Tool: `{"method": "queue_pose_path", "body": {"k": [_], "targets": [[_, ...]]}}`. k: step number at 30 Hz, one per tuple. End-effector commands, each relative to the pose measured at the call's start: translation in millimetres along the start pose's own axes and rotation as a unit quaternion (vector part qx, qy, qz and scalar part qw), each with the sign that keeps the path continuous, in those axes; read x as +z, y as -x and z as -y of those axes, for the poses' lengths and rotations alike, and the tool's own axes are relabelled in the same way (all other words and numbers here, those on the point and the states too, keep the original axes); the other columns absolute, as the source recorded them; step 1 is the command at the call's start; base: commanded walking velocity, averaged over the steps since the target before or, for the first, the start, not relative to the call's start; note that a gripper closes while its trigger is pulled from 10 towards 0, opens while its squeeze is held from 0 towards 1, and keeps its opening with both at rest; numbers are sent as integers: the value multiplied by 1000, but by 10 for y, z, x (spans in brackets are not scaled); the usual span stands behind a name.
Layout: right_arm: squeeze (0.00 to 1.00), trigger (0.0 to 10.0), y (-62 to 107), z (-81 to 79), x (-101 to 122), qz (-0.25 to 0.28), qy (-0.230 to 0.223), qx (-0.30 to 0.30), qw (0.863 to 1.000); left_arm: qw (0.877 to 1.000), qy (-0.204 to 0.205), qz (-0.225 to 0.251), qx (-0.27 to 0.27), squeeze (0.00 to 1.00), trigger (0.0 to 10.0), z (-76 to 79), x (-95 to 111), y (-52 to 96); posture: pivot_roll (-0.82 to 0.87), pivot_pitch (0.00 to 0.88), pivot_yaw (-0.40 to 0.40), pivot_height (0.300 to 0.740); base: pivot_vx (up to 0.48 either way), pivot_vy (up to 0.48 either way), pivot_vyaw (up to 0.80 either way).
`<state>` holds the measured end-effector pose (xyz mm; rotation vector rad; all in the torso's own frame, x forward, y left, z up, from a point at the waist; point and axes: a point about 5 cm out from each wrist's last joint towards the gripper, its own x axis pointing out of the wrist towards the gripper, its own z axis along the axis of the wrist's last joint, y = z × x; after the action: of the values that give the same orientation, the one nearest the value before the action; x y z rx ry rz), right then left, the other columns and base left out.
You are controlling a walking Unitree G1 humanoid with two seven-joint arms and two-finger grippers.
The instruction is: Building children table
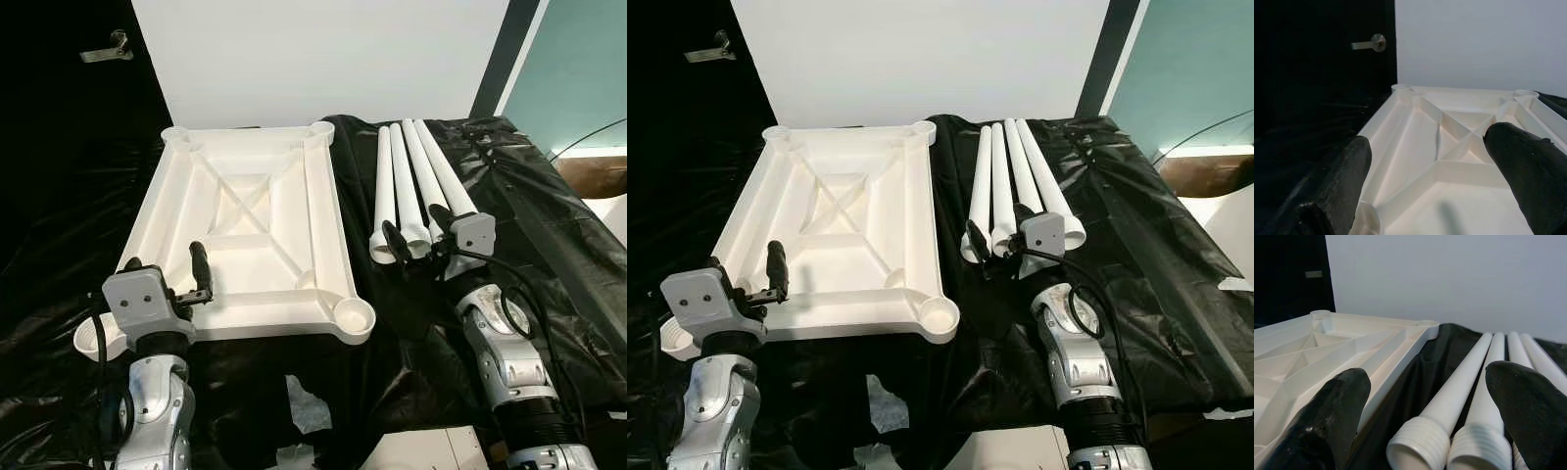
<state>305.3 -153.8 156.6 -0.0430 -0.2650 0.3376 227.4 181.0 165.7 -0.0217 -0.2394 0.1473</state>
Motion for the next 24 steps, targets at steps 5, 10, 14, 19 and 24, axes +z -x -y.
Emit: {"method": "queue_pose_path", "body": {"k": [5, 10, 14, 19, 24], "targets": [[1000, 10000, -43, -58, -29, -9, -21, 25, 999, 997, -1, -2, -72, 1000, 10000, 106, 9, -21, 155, 38, -25, 740, 0, 0, 0], [0, 10000, -97, -131, -42, -12, -16, 56, 998, 981, -14, 0, -194, 349, 10000, 266, 26, 11, 151, 53, -29, 740, 0, 0, 0], [0, 10000, -120, -144, -43, -14, -14, 69, 997, 967, -33, -8, -252, 0, 10000, 321, 23, 64, 150, 59, -32, 740, 0, 0, 0], [0, 10000, -122, -79, -89, -30, -9, 70, 997, 927, -64, -62, -364, 0, 10000, 302, -56, 247, 158, 77, -35, 740, 0, 0, 0], [0, 10000, -114, -79, -101, -33, -10, 71, 997, 908, -64, -100, -401, 0, 10000, 303, -119, 327, 156, 77, -34, 740, 0, 0, 0]]}}
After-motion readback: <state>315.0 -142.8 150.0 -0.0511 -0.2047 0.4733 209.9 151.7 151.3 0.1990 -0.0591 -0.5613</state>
